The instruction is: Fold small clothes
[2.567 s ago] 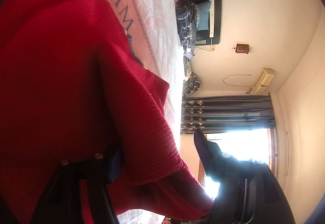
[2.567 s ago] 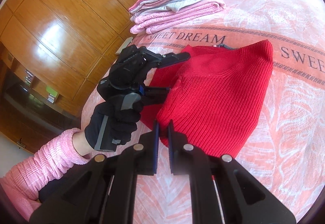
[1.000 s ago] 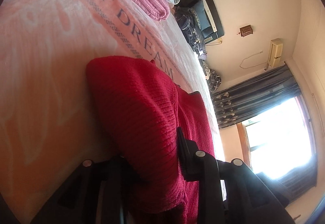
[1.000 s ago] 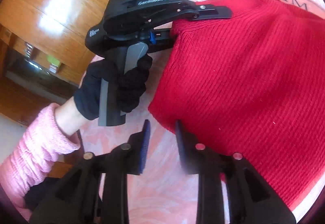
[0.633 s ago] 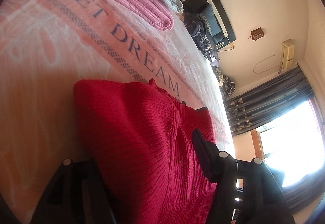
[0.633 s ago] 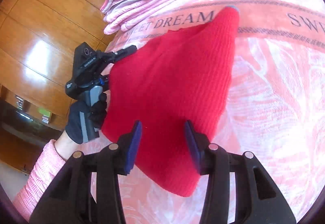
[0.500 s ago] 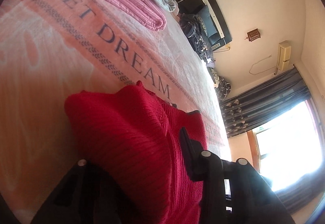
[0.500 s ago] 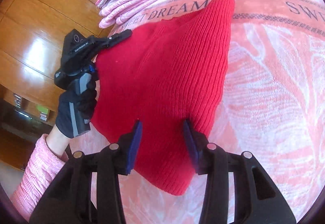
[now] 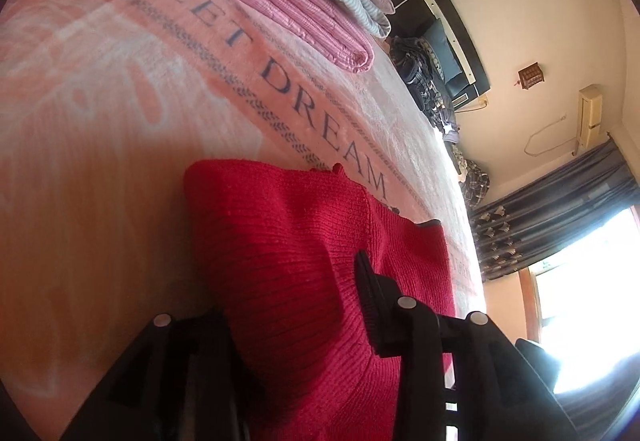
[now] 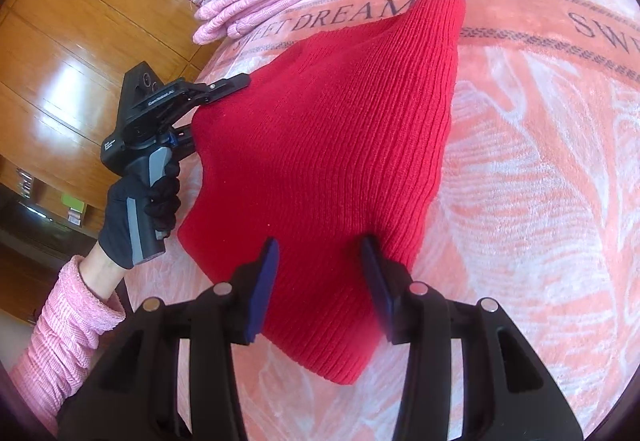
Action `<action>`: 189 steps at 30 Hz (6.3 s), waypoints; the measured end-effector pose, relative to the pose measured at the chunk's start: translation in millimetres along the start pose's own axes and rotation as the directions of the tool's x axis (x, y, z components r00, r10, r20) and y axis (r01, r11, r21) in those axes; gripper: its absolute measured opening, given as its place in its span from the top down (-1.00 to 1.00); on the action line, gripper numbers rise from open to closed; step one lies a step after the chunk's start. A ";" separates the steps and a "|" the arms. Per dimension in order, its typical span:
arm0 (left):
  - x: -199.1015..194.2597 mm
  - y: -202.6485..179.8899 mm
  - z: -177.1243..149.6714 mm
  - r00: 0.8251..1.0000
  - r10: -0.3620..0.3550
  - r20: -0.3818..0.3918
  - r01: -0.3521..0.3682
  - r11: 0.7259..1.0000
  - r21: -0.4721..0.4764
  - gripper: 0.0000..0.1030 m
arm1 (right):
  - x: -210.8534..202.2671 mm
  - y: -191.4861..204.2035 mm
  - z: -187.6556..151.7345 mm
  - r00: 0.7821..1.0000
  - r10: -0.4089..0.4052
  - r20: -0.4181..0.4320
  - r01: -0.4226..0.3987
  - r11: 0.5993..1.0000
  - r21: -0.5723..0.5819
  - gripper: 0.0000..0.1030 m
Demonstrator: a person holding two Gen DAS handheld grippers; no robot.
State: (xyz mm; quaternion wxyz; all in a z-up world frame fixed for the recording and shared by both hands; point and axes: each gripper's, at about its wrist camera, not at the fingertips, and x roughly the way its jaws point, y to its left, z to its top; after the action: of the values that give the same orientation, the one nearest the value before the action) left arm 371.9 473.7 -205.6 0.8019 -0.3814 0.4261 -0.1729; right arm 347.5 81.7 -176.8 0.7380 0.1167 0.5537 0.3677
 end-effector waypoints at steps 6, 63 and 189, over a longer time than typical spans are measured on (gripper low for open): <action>-43.9 12.4 -22.6 0.998 -0.035 -0.054 0.033 0.999 -0.043 -0.05 | -28.7 -2.6 1.3 0.999 0.040 0.034 -0.041 0.999 0.022 -0.05; 56.7 -127.2 -200.6 0.881 -0.181 -0.436 0.218 0.975 0.035 0.31 | -117.3 -56.3 -103.3 0.995 0.098 0.023 -0.101 0.958 0.269 0.52; -174.9 -243.1 -360.4 0.893 0.415 0.176 -0.440 0.720 0.537 -0.88 | -177.2 148.0 -279.1 0.829 -0.533 0.171 0.528 0.846 0.078 -0.94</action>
State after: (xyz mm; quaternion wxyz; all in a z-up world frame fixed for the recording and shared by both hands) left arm -11.2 253.9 -49.3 0.9050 -0.0226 0.4145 -0.0927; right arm 13.7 1.0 -61.8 0.8576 0.0024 0.4981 0.1282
